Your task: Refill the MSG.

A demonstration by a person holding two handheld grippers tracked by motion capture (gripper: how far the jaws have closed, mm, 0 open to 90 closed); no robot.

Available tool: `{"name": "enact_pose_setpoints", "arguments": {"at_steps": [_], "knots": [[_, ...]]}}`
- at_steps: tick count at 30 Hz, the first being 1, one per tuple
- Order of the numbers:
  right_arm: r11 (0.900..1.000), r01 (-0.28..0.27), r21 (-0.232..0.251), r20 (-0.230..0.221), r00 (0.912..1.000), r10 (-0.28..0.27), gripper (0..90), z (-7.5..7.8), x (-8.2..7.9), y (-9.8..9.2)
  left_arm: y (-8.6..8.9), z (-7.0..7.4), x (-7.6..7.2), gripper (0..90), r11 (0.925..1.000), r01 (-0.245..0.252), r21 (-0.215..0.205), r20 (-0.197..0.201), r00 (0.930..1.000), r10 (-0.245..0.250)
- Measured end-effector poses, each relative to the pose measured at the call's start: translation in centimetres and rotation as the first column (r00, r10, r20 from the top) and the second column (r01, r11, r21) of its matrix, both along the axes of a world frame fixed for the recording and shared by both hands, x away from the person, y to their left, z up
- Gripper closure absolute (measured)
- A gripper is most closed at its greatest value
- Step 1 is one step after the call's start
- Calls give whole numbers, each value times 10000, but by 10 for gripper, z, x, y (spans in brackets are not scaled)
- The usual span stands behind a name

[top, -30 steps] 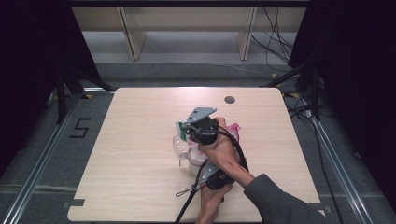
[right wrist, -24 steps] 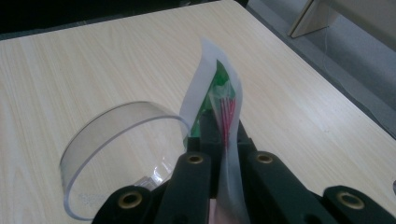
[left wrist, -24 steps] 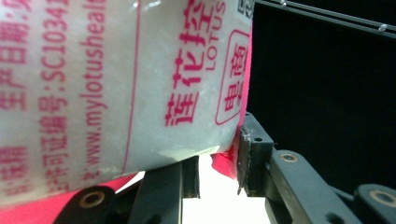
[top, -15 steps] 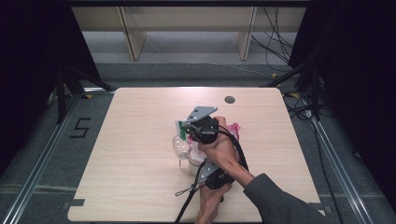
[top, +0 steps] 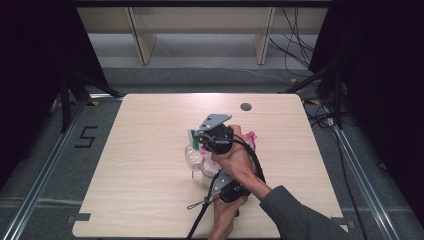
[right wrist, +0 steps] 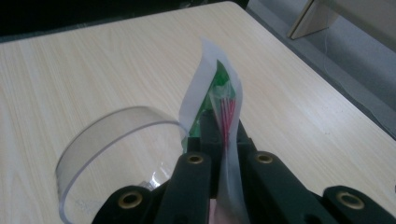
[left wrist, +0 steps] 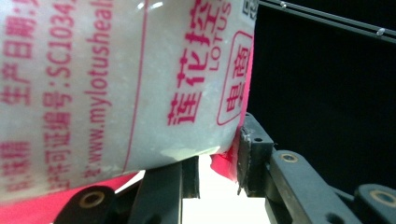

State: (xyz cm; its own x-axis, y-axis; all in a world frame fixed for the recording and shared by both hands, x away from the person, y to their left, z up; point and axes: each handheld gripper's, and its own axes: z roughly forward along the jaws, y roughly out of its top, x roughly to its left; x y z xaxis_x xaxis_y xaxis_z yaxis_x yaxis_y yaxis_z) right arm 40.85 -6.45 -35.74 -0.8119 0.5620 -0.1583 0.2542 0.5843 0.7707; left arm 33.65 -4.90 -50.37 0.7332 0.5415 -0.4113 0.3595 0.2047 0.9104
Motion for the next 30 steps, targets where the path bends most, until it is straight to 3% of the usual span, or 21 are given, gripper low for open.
{"name": "enact_pose_setpoints", "arguments": {"at_steps": [8,9,10,15,16,17,21,22,23,26,28,29,30], "knots": [[9994,-64,-326,-71,10000,62,900,-2,0,2,0,0,0,726,10000,36,-41,-48,10000,-36],[9998,64,-208,-43,10000,-65,900,-2,-1,3,0,0,0,726,10000,6,-64,-22,10000,-6],[9999,-18,-164,43,10000,19,900,-1,0,2,1,1,-1,726,9994,-139,317,-148,9998,144],[9999,17,-162,-95,10000,-18,900,-2,0,2,2,1,-1,725,9997,-158,200,-195,9997,162],[9999,64,-78,-114,9999,-65,900,-2,0,3,1,0,0,727,10000,-37,-75,-103,9999,37],[10000,31,-71,-113,9999,-32,900,-2,0,2,1,0,0,727,10000,-23,-83,-106,9999,22],[9998,-58,-194,-27,10000,57,900,-2,1,2,1,-1,1,726,10000,8,-85,-74,10000,-8],[9999,153,-75,-235,9996,-155,900,-2,-1,2,1,0,0,726,10000,-32,-3,-116,9999,32],[10000,57,-75,-108,9999,-58,900,-2,0,1,1,1,-1,726,9997,-100,238,-218,9997,105],[10000,4,-95,-44,10000,-4,900,-1,1,0,1,1,-1,726,9997,-118,230,-286,9995,124],[10000,24,-44,-95,10000,-24,900,-1,1,0,0,1,-1,723,9998,-113,182,-229,9997,117],[9999,130,75,-119,9998,-129,900,-1,0,0,1,0,0,722,9991,-105,400,-148,9998,111],[9999,85,90,-169,9998,-84,900,0,1,-1,0,-1,1,721,9998,-26,205,-50,10000,27]]}}
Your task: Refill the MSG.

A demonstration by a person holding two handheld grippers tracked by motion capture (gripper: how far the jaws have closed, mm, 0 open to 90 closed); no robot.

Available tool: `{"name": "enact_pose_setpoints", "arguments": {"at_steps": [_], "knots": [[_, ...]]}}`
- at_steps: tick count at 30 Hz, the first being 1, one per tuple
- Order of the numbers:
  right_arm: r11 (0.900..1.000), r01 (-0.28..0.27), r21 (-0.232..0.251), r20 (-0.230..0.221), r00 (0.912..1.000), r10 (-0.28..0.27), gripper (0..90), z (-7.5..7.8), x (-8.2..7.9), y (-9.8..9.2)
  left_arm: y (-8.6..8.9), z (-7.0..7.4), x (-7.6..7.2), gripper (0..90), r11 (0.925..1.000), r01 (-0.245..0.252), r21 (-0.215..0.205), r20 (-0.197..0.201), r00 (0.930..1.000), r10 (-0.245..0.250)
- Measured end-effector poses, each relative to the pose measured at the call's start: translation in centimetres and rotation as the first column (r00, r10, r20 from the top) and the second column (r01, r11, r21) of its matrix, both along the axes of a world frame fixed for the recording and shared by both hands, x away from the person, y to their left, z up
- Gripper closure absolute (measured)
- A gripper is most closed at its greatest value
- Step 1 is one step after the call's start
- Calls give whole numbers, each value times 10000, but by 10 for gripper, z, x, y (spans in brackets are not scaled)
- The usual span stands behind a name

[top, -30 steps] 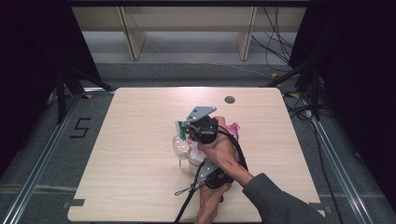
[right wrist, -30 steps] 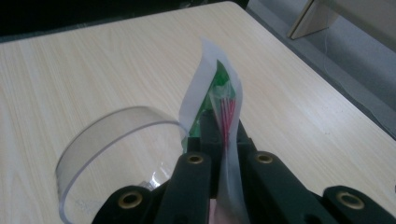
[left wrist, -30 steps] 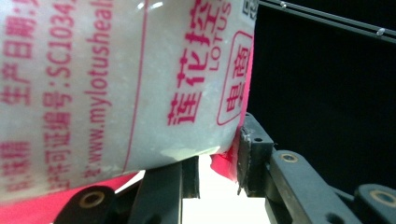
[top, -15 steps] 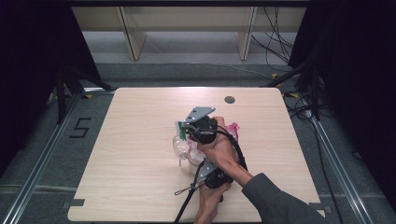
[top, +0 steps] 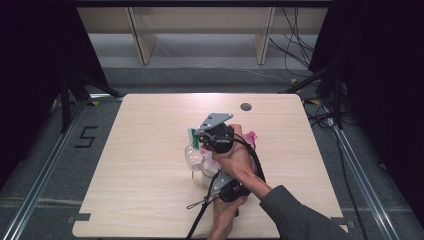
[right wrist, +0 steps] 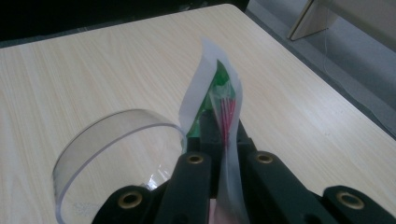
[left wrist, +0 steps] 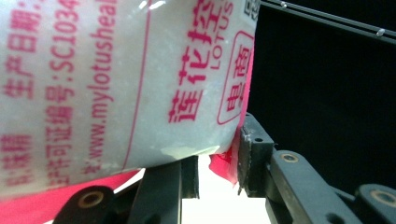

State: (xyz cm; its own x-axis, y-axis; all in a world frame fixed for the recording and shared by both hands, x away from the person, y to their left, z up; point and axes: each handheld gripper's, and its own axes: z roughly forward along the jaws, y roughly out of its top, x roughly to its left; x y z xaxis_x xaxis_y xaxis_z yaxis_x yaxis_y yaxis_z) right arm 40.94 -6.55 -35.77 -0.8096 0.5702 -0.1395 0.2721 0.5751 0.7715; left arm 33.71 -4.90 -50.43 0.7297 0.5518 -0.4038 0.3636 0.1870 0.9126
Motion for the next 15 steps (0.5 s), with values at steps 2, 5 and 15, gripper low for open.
{"name": "enact_pose_setpoints", "arguments": {"at_steps": [2,5,15], "knots": [[9999,-10,130,23,10000,10,900,0,0,-2,0,0,0,722,10000,16,70,38,10000,-17],[9997,-114,210,202,9997,110,900,2,1,-6,-1,-1,0,717,9996,9,267,37,10000,-10],[9962,-62,868,187,9998,45,900,8,0,-21,-2,-3,1,669,9983,128,563,-188,9998,-117]]}}
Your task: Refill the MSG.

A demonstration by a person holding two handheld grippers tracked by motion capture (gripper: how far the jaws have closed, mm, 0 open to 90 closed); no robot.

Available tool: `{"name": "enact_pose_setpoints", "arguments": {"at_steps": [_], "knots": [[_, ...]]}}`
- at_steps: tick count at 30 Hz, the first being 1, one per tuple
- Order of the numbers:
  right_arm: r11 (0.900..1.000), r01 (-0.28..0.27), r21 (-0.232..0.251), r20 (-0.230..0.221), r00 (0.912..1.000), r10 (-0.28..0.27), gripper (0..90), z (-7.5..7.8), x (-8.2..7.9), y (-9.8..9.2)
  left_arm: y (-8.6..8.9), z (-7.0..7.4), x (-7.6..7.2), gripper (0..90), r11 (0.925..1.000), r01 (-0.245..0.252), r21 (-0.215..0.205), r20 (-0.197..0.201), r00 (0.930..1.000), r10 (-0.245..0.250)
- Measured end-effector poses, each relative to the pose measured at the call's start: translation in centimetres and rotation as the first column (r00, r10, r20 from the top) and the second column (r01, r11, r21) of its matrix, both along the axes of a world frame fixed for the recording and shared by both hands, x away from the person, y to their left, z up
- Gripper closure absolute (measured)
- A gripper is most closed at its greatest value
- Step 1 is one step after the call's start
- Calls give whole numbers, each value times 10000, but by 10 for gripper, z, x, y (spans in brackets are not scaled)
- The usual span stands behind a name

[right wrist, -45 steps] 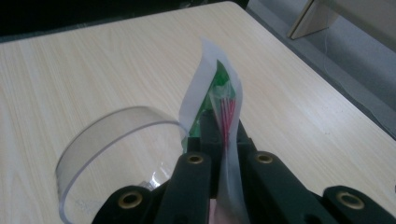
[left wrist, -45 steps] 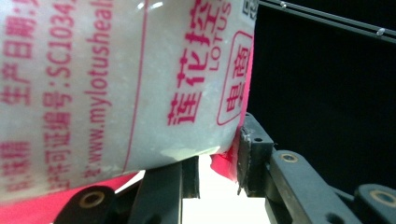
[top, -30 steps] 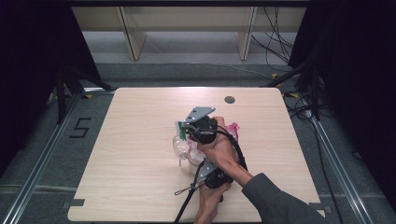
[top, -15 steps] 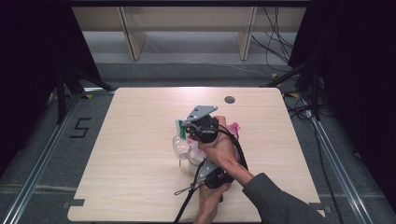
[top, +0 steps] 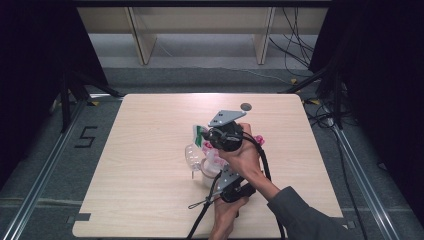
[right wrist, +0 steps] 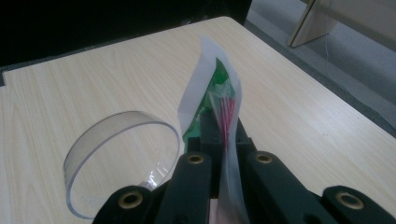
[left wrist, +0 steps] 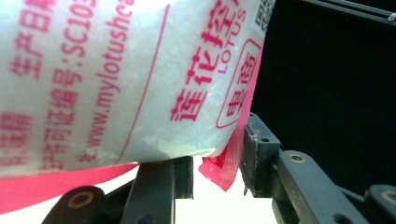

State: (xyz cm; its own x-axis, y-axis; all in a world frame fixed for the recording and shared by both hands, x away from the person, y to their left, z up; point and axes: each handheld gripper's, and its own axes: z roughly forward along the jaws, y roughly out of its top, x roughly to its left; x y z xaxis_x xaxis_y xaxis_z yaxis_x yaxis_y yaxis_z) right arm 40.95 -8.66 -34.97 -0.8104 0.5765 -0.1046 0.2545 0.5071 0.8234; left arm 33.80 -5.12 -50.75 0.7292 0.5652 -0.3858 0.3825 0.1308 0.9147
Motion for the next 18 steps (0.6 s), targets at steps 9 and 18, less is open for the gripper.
{"name": "enact_pose_setpoints", "arguments": {"at_steps": [9,18], "knots": [[9955,-25,944,-107,9999,36,900,8,0,-21,1,-1,1,645,9999,119,-13,-170,9998,-120],[9846,111,1746,-246,9997,-69,900,13,-6,-36,2,0,-1,588,9994,-137,-313,-459,9989,122]]}}
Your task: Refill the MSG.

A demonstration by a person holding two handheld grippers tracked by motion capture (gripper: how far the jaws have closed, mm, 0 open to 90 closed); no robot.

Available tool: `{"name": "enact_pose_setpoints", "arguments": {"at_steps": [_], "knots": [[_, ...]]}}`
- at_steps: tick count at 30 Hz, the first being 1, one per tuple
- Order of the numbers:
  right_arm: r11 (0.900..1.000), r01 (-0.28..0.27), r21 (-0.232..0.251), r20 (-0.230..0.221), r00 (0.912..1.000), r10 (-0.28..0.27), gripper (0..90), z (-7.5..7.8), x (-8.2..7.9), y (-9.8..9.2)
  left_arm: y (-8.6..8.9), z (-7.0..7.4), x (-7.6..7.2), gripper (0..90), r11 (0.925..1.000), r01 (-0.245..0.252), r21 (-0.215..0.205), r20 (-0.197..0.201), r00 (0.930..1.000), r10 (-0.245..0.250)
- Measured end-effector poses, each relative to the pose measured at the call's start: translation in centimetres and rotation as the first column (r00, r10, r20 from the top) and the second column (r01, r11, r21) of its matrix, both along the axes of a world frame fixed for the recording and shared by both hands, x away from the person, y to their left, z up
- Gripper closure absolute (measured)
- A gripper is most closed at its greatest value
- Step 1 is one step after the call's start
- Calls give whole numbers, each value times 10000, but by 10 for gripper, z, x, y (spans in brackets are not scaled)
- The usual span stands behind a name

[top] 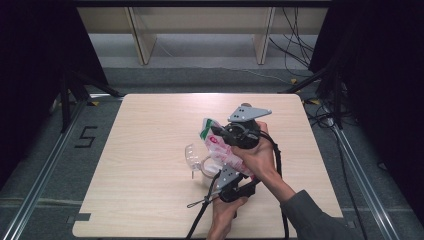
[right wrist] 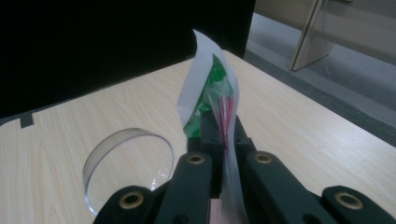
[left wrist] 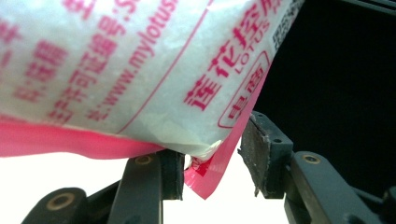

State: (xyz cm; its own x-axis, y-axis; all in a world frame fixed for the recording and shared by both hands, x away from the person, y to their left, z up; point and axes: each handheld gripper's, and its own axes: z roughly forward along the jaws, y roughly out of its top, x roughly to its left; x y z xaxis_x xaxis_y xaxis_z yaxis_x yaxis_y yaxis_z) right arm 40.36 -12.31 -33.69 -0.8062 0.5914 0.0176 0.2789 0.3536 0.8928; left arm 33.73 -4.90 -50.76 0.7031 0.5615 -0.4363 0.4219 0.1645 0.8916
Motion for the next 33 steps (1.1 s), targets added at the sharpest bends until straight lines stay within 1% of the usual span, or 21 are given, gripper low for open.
{"name": "enact_pose_setpoints", "arguments": {"at_steps": [2,7,8,9,10,11,12,13,17,19,20,21,22,24,25,28,29,30,31,32,33], "knots": [[9998,-157,124,262,9995,154,900,1,0,-5,1,0,-1,578,10000,67,5,-27,10000,-67],[9970,-128,762,239,9997,110,900,2,-4,-16,4,0,-1,560,9994,176,313,-21,9998,-175],[9964,-115,838,135,9999,104,900,3,-4,-19,6,0,0,557,9983,82,573,210,9997,-95],[9957,-81,920,367,9993,48,900,2,-4,-21,8,0,1,553,9962,-174,851,335,9993,146],[9949,100,1001,27,9999,-103,900,3,-7,-23,9,0,1,543,9963,-139,851,305,9995,114],[9939,20,1099,108,9999,-32,900,3,-7,-26,10,1,1,532,9957,-127,916,268,9996,103],[9936,35,1129,421,9991,-83,900,3,-6,-28,11,1,1,526,9949,-135,998,295,9995,106],[9920,11,1265,131,9999,-28,900,3,-7,-30,12,1,1,524,9942,-125,1065,294,9995,94],[9862,-104,1654,135,9999,83,900,4,-10,-37,16,3,-1,494,9932,-267,1131,146,9996,252],[9788,-21,2046,139,9999,-7,900,3,-12,-42,17,3,-2,482,9941,-229,1061,128,9997,216],[9764,-87,2159,306,9995,21,900,3,-11,-45,18,3,-3,466,9943,-242,1042,75,9997,235],[9712,134,2377,62,9999,-154,900,2,-14,-48,19,3,-3,444,9947,-245,1003,-6,9997,247],[9656,10,2602,241,9997,-75,900,1,-12,-51,20,3,-4,432,9936,-250,1098,-2,9997,251],[9553,203,2949,55,9997,-230,900,-2,-14,-57,23,2,-5,435,9941,-161,1076,56,9999,156],[9514,245,3069,-29,9997,-249,900,-3,-15,-59,26,3,-7,431,9912,-231,1307,-105,9996,247],[9398,162,3413,47,9998,-190,900,-9,-17,-63,30,4,-10,383,9905,-152,1364,-281,9994,192],[9352,205,3537,41,9997,-234,900,-10,-18,-65,31,4,-11,371,9927,-19,1206,-386,9992,66],[9326,107,3609,284,9993,-225,900,-11,-17,-67,31,5,-13,354,9957,10,927,-460,9989,33],[9242,137,3817,80,9998,-181,900,-12,-19,-68,32,5,-14,339,9948,-26,1017,-522,9986,79],[9218,186,3871,100,9997,-244,900,-13,-19,-69,34,6,-16,326,9926,-48,1217,-639,9979,126],[9190,215,3938,-135,9998,-176,900,-13,-21,-71,35,4,-16,312,9934,2,1144,-634,9980,71]]}}
